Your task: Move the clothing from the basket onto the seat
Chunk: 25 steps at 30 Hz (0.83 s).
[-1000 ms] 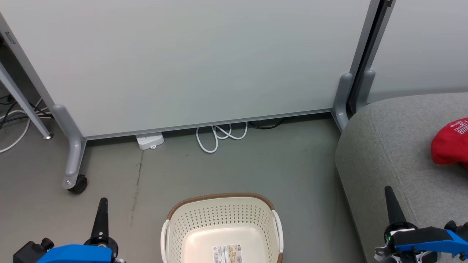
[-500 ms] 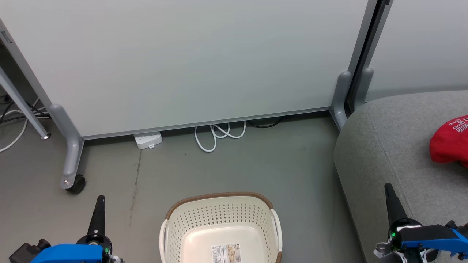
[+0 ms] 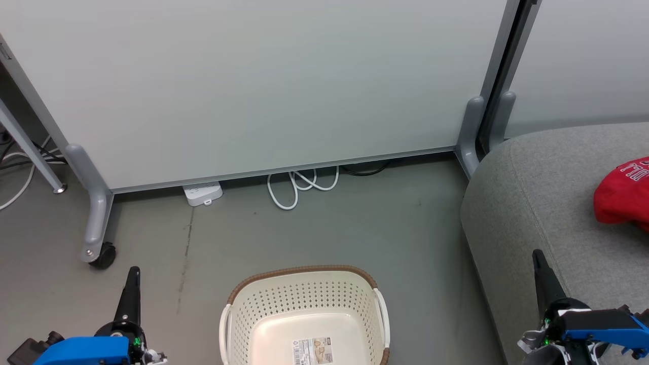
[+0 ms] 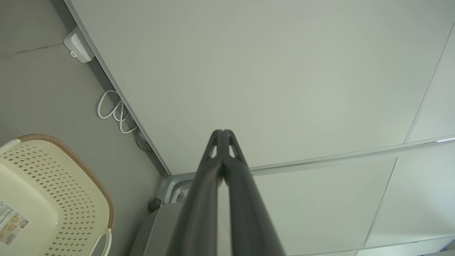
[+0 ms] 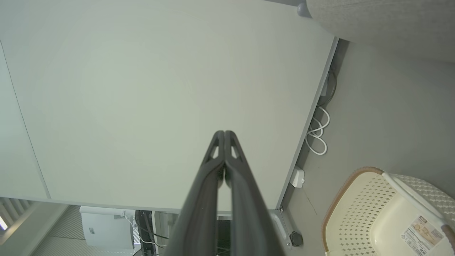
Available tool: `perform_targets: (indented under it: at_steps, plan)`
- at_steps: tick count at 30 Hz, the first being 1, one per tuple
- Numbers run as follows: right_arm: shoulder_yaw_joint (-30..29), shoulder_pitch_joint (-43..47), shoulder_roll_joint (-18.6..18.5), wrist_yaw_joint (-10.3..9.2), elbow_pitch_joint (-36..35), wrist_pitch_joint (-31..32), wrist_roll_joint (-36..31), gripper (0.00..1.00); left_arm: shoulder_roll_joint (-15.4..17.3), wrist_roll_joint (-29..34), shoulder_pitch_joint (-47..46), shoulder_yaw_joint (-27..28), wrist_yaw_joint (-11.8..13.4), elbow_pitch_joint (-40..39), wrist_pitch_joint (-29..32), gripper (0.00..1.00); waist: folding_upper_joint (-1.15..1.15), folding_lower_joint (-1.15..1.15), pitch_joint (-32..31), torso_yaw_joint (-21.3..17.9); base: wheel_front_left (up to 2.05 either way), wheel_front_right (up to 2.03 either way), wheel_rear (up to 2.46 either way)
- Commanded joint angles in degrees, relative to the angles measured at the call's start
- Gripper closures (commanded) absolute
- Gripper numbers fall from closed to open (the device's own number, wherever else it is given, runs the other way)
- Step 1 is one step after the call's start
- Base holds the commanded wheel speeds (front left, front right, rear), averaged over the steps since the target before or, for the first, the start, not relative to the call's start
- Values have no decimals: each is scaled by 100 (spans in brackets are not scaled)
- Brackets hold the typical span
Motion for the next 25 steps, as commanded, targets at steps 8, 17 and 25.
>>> perform_targets:
  at_steps: [8,17,25]
  plan:
    - [-33,-146,16,-7,-54,119,448,100,31,-394,-99,77,-54,-59,103,100,0,0,16,-21,0,0,0]
    - [-50,-158,21,-7,-60,211,828,100,33,-748,-109,136,-72,-74,203,100,0,0,33,-43,0,0,0]
    - [-64,-181,25,-8,-69,295,1150,100,33,-1043,-120,170,-95,-89,276,100,0,0,48,-64,0,0,0]
